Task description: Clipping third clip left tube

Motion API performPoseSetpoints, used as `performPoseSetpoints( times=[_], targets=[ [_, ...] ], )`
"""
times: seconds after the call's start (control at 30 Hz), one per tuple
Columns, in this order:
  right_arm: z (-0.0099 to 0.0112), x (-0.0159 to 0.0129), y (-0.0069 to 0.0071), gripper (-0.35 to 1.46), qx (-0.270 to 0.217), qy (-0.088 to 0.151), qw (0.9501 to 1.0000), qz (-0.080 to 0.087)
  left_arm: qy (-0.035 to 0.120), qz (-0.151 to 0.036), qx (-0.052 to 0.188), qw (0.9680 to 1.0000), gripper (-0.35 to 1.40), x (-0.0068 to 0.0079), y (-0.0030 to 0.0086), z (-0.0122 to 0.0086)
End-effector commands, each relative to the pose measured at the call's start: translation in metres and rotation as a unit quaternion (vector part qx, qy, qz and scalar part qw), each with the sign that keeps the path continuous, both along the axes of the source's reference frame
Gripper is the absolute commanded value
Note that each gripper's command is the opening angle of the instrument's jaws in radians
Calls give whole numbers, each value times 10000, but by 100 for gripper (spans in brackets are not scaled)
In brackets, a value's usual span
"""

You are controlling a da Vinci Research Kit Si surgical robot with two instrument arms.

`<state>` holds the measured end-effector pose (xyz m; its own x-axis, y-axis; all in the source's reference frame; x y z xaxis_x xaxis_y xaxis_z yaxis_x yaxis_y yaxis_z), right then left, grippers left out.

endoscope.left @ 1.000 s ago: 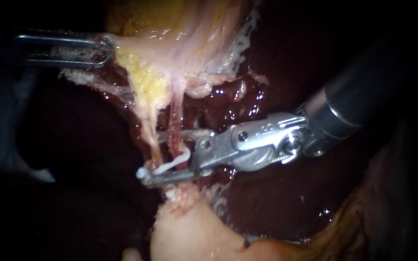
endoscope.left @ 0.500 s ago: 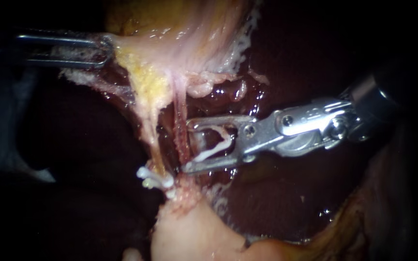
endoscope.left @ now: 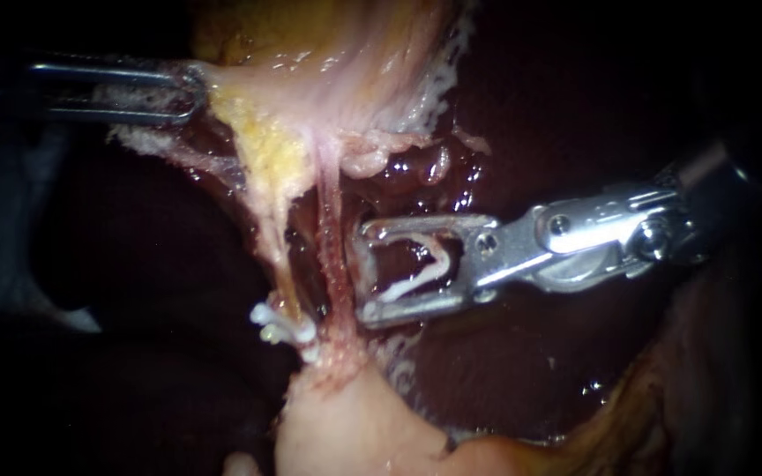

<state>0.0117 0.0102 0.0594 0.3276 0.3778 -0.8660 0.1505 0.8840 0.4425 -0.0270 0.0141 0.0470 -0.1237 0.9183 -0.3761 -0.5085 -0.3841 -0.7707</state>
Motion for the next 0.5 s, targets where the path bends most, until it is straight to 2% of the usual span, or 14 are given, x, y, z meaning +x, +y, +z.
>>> performPoseSetpoints(
  times=[0.03,0.3,0.5],
  targets=[
    [-4,1,-1,50,16,12,10000,-4,-1,1,0,10000,-35,0,0,0],
    [-23,18,-13,50,144,134,9998,-28,-1,0,0,10000,-35,0,0,0],
    [-19,39,-14,50,202,152,9997,-12,2,-3,-3,10000,-35,-1,0,1]
  ],
)
